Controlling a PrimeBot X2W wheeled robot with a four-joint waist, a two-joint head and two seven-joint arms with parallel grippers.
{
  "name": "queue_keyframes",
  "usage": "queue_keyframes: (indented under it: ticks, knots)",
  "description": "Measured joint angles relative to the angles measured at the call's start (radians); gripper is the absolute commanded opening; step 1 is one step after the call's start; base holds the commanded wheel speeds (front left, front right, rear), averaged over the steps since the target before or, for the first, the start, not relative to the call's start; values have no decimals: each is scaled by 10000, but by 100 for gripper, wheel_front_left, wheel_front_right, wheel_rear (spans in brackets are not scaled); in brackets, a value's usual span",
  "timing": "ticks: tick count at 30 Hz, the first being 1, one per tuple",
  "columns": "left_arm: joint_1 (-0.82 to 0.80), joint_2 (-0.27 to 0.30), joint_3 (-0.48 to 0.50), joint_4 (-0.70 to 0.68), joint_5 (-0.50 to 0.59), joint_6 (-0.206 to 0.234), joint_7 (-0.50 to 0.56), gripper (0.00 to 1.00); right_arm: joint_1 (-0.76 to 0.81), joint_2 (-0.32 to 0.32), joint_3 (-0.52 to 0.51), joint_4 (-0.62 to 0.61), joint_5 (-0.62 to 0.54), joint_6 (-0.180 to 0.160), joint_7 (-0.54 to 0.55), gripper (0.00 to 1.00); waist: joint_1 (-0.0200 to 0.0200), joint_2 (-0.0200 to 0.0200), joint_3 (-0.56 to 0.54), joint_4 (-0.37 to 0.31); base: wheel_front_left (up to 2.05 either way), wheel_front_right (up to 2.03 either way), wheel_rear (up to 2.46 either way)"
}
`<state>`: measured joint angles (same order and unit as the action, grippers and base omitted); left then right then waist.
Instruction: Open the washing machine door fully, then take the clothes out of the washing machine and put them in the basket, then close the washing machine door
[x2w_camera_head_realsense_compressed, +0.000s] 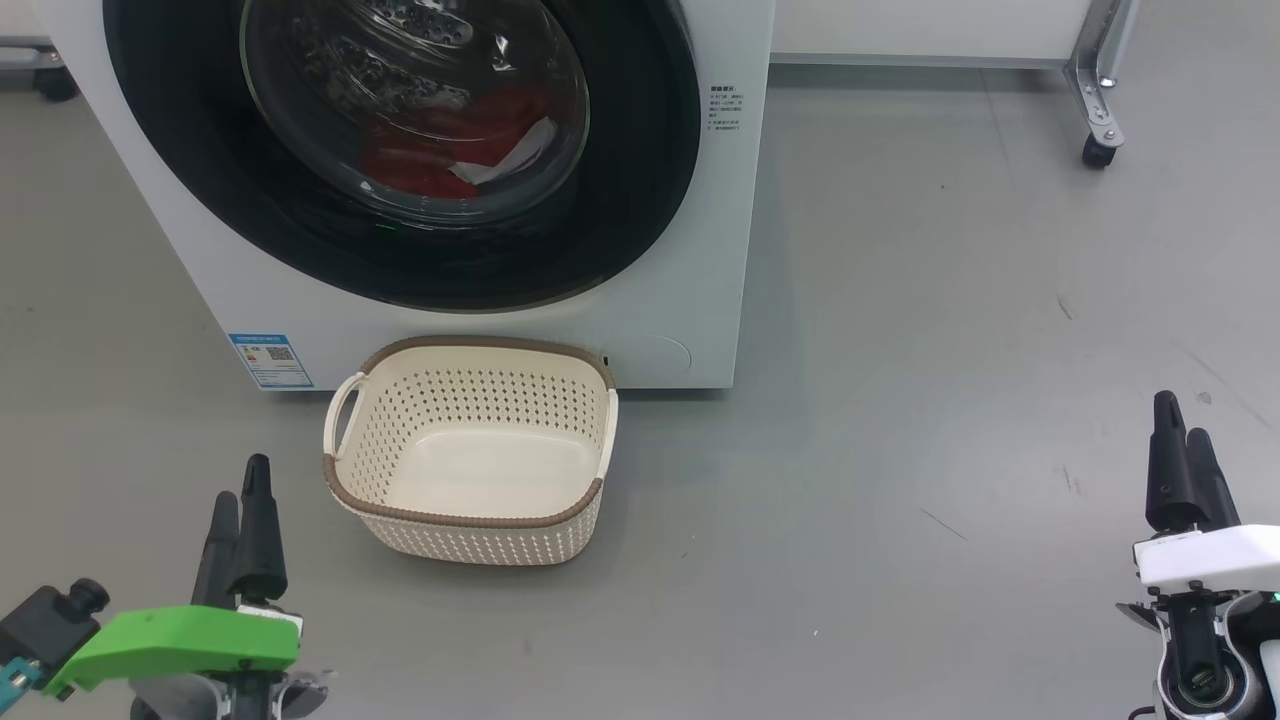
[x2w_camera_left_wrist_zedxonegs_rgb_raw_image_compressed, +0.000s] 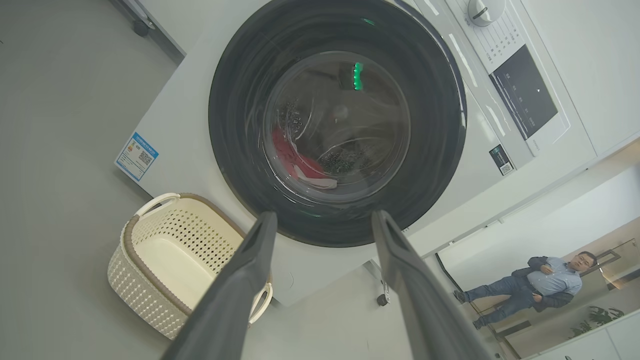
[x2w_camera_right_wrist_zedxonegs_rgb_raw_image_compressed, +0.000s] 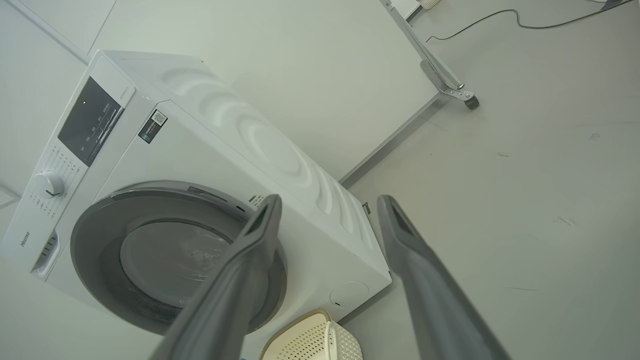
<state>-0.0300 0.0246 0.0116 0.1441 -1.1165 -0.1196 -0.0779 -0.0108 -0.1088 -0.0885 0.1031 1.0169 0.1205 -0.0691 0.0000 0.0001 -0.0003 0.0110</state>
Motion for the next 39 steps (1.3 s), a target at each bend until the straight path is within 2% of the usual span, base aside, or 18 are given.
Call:
queue_keyframes:
  ticks: [11, 30, 39]
  knots:
    - [12, 6, -295, -117, 1875, 19, -299, 100, 221, -140, 372, -35, -1496, -215, -339, 100, 0, 0, 7, 3, 0, 0, 0]
    - [122, 58, -1227, 395, 5866, 819, -890, 100, 398, -594, 1365, -77, -4696, -543, -865, 100, 0, 0, 123, 26, 0, 0, 0]
    - [135, 86, -1685, 750, 7122, 1018, -1127, 100, 412, -633, 1768, 115, -5639, -619, -949, 100, 0, 0, 115, 39, 0, 0, 0]
